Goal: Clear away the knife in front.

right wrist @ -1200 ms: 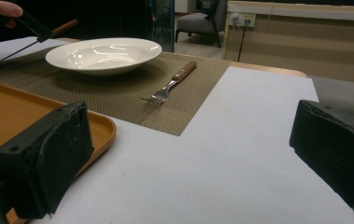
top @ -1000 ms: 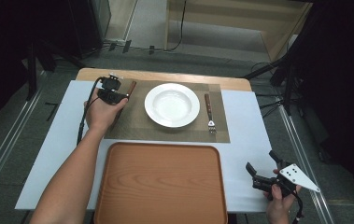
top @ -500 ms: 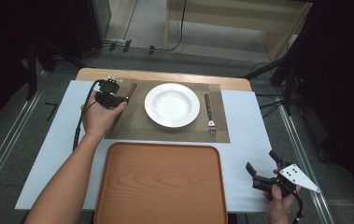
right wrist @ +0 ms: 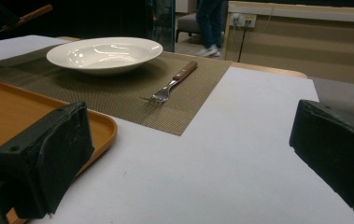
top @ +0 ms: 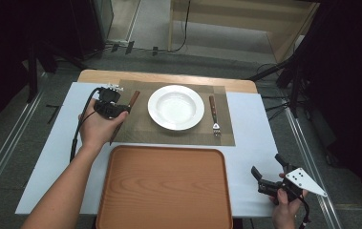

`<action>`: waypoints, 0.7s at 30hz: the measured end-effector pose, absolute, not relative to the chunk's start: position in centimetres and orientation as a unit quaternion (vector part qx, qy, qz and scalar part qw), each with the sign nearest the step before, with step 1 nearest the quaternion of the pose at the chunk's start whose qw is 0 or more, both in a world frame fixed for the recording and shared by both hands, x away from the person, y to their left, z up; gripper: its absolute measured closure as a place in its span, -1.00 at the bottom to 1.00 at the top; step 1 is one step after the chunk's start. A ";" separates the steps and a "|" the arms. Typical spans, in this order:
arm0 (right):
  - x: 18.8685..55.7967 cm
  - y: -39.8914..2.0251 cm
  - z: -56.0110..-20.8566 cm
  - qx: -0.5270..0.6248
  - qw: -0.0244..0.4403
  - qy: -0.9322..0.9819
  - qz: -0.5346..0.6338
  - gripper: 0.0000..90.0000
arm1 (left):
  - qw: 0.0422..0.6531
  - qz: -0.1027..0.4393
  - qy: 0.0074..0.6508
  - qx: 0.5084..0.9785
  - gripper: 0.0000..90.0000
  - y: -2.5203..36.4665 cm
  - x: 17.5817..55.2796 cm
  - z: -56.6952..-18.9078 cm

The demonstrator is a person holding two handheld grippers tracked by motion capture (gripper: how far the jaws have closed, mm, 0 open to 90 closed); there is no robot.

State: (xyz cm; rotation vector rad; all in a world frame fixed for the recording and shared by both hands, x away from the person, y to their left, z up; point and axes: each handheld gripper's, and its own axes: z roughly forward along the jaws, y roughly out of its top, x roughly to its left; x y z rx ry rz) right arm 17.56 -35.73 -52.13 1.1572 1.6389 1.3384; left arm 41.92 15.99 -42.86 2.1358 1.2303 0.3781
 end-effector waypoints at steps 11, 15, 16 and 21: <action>17.6 -35.7 -52.1 0.446 0.357 0.636 0.518 -1.00 | 0.321 0.149 0.451 0.819 0.69 15.8 39.0 -42.8; 17.6 -35.7 -52.1 0.445 0.358 0.637 0.518 -1.00 | 0.328 0.141 0.449 0.819 0.69 15.9 37.7 -43.0; 17.6 -35.7 -52.1 0.445 0.358 0.637 0.518 -1.00 | 0.328 0.141 0.449 0.819 0.69 15.9 37.7 -43.0; 17.6 -35.7 -52.1 0.445 0.358 0.637 0.518 -1.00 | 0.327 0.135 0.443 0.824 0.69 15.8 36.6 -43.1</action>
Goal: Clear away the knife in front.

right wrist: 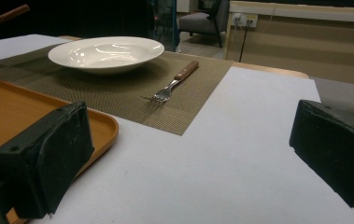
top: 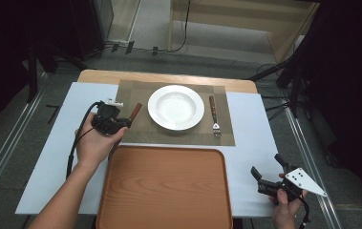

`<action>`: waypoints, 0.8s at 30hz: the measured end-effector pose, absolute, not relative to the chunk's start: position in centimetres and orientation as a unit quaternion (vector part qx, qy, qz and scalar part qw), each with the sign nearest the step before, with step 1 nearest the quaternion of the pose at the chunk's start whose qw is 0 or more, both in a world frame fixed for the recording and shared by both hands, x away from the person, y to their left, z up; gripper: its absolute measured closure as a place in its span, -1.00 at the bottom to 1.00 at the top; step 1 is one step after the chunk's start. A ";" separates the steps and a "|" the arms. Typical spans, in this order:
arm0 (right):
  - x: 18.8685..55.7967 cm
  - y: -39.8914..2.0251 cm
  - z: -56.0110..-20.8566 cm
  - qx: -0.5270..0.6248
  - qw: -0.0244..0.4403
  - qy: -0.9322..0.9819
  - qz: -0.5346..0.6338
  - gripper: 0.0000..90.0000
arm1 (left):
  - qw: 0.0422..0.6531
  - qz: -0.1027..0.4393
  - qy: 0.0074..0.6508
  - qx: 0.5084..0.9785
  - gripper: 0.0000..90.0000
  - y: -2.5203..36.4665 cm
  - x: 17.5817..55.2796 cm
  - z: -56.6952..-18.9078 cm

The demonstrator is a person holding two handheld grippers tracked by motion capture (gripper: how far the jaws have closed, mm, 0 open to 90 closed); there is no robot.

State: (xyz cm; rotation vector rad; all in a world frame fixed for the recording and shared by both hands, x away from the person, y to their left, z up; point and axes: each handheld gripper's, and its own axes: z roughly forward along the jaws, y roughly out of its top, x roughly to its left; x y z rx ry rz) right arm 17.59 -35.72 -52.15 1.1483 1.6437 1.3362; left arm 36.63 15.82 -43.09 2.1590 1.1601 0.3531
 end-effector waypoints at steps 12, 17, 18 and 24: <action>17.6 -35.7 -52.1 0.444 0.359 0.637 0.518 -1.00 | 0.339 0.124 0.437 0.824 0.70 15.8 33.3 -42.6; 17.5 -35.7 -52.1 0.445 0.358 0.637 0.518 -1.00 | 0.337 0.118 0.430 0.829 0.69 15.7 31.8 -42.8; 17.5 -35.7 -52.1 0.445 0.358 0.637 0.518 -1.00 | 0.340 0.114 0.431 0.828 0.69 15.7 31.6 -42.8; 17.5 -35.7 -52.1 0.444 0.357 0.638 0.517 -1.00 | 0.347 0.094 0.436 0.825 0.70 15.6 29.8 -43.8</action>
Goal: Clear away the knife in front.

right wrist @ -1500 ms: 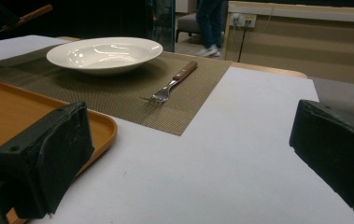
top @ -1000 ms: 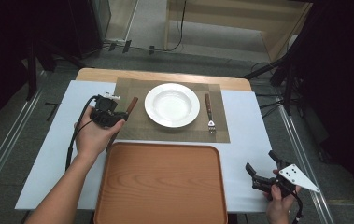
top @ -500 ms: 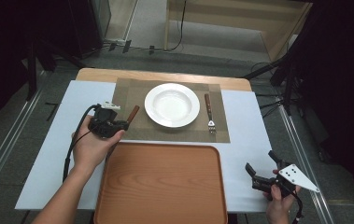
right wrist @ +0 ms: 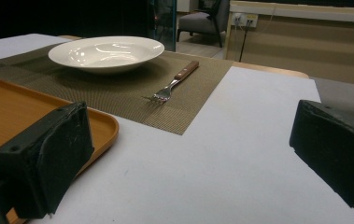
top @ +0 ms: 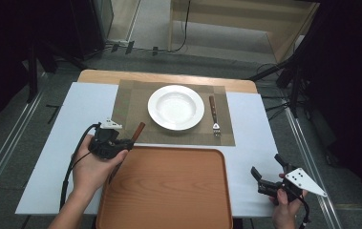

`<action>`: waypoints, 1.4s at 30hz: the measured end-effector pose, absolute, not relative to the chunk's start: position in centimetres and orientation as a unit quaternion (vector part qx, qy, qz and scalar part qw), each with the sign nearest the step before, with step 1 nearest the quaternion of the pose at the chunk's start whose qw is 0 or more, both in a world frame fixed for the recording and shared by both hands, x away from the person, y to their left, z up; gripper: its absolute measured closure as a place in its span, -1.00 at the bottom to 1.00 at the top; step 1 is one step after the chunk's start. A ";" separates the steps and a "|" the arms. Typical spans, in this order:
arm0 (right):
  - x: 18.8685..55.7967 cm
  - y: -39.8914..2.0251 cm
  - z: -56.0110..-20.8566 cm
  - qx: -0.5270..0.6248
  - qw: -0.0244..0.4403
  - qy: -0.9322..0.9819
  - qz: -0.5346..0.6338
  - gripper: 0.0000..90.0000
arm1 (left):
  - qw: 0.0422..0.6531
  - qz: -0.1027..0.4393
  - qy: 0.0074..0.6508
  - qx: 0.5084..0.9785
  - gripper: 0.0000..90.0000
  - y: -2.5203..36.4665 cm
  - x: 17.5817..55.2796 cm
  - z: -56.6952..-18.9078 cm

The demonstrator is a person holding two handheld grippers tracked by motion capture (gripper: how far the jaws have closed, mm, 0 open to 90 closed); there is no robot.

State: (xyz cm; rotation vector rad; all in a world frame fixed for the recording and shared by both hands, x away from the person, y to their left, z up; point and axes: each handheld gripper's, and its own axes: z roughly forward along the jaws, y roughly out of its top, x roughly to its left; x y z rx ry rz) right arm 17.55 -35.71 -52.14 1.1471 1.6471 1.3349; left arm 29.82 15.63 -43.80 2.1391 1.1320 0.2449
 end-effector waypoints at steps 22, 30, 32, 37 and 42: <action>17.6 -35.7 -52.2 0.444 0.360 0.639 0.515 -1.00 | 0.352 0.054 0.463 0.812 0.69 16.9 25.7 -47.7; 17.6 -35.7 -52.2 0.445 0.359 0.639 0.515 -1.00 | 0.351 0.050 0.478 0.804 0.69 17.7 24.5 -49.5; 17.6 -35.7 -52.2 0.446 0.358 0.638 0.515 -1.00 | 0.353 0.051 0.480 0.802 0.69 17.8 24.3 -49.7; 17.5 -35.6 -52.2 0.447 0.357 0.639 0.514 -1.00 | 0.348 0.065 0.480 0.803 0.68 17.8 24.1 -50.0; 17.5 -35.6 -52.2 0.448 0.357 0.640 0.512 -1.00 | 0.374 0.101 0.460 0.799 0.41 18.4 24.3 -50.0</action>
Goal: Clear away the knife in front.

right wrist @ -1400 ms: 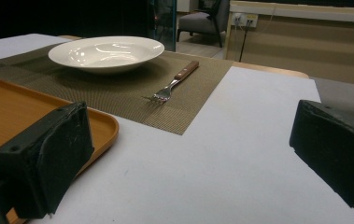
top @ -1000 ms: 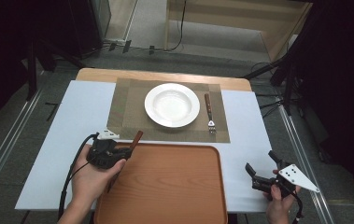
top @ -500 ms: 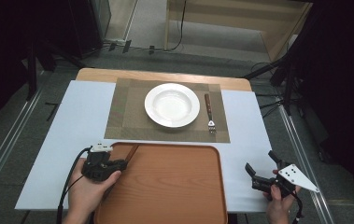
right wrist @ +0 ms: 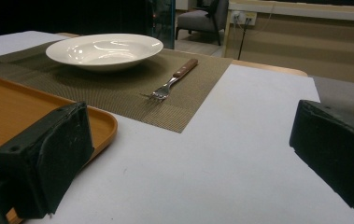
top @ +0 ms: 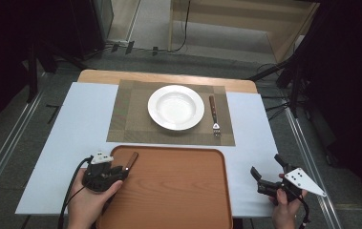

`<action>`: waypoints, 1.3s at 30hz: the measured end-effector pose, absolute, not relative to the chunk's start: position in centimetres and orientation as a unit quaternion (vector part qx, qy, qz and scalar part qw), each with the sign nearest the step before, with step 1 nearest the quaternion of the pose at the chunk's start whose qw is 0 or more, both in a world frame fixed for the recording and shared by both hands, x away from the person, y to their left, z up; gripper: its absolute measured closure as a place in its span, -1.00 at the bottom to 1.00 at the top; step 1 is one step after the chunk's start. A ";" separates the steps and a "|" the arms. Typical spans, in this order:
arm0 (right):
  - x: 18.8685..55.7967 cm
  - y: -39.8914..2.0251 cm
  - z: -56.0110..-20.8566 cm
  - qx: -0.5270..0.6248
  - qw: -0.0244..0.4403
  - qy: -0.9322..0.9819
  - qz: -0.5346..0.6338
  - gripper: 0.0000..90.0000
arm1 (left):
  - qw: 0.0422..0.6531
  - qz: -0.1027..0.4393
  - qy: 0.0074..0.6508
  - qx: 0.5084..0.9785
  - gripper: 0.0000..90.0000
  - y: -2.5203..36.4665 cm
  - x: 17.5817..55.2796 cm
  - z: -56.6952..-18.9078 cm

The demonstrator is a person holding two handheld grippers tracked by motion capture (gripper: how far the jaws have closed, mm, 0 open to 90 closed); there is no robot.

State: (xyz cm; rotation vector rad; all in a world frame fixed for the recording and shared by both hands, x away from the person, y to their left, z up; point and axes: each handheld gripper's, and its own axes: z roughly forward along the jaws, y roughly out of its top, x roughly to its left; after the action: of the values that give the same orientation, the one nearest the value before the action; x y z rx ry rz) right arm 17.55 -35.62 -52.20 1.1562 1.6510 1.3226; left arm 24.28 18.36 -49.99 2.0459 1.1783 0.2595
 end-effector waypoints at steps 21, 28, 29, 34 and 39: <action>17.6 -35.5 -52.2 0.449 0.360 0.642 0.507 -1.00 | 0.390 0.084 0.329 0.856 0.97 18.3 24.9 -50.6; 17.6 -35.5 -52.2 0.449 0.361 0.642 0.507 -1.00 | 0.385 0.076 0.330 0.858 0.97 19.3 24.9 -50.7; 17.6 -35.5 -52.2 0.450 0.360 0.642 0.506 -1.00 | 0.386 0.077 0.330 0.858 0.97 19.4 24.9 -50.7; 17.6 -35.5 -52.3 0.450 0.361 0.642 0.504 -1.00 | 0.386 0.078 0.330 0.858 0.97 19.9 24.8 -50.7; 17.7 -35.5 -52.3 0.451 0.361 0.643 0.503 -1.00 | 0.383 0.075 0.335 0.857 0.97 20.5 24.8 -51.0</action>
State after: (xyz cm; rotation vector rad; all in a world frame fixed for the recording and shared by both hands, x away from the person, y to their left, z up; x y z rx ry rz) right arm 17.66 -35.46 -52.25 1.1607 1.6554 1.2966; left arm 24.83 20.53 -50.95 2.1858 0.8543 0.1903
